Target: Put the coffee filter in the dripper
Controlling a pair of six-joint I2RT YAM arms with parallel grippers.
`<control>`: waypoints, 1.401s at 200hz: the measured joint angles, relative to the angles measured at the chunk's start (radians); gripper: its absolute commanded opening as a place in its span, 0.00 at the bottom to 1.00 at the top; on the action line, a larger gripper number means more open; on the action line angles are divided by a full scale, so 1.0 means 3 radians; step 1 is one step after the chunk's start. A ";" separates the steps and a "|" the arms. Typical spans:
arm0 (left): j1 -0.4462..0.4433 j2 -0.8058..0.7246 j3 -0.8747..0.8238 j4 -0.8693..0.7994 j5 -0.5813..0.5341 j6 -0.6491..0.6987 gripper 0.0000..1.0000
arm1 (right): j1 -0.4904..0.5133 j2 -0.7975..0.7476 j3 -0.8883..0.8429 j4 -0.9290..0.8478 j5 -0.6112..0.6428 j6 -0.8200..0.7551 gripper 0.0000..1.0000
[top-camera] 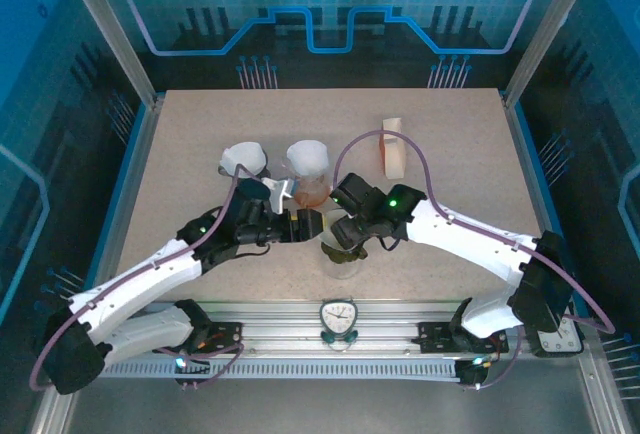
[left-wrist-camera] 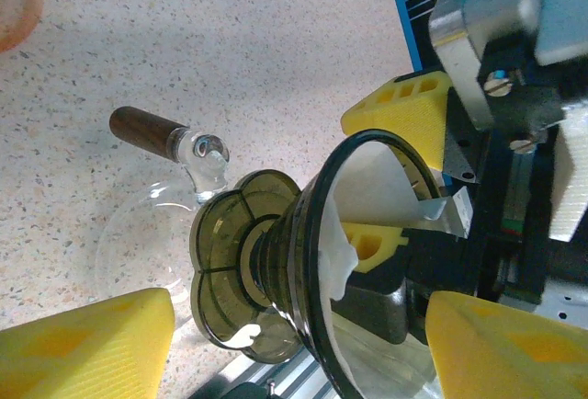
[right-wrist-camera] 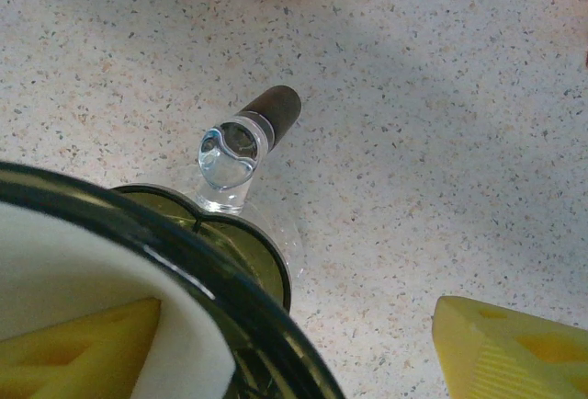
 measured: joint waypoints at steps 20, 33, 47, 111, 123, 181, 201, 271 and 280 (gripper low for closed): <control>0.0000 0.0095 0.0000 0.0033 0.0042 0.0001 0.72 | 0.0000 -0.0001 -0.0008 0.0027 0.0000 0.0001 0.77; 0.0000 0.0137 0.0000 0.0038 0.0058 0.0003 0.70 | 0.0000 -0.0001 -0.0008 0.0028 0.0000 0.0003 0.77; 0.0000 0.0172 0.0000 0.0036 0.0064 -0.0003 0.59 | 0.0005 -0.0001 -0.0011 0.0032 0.0003 0.0010 0.77; 0.0000 0.0214 0.0001 0.0025 0.0070 -0.0009 0.50 | 0.0013 -0.0072 -0.0057 0.0080 0.0033 0.0053 0.79; 0.0000 0.0214 0.0001 0.0024 0.0070 -0.0010 0.50 | 0.0013 -0.0127 -0.0057 0.0080 0.0042 0.0062 0.79; 0.0000 0.0214 0.0001 0.0028 0.0070 -0.0022 0.53 | -0.0009 -0.0622 -0.0130 0.0051 0.0095 0.0128 0.78; 0.0000 0.0214 0.0001 0.0028 0.0070 -0.0022 0.53 | -0.0011 -0.0738 -0.0225 0.0005 0.0114 0.0179 0.78; 0.0000 0.0214 0.0001 0.0027 0.0069 -0.0023 0.54 | -0.0010 -0.0745 -0.0240 0.0015 0.0080 0.0169 0.80; 0.0000 0.0214 0.0001 0.0025 0.0069 -0.0022 0.54 | -0.0010 -0.0694 -0.0174 0.0028 0.0052 0.0135 0.80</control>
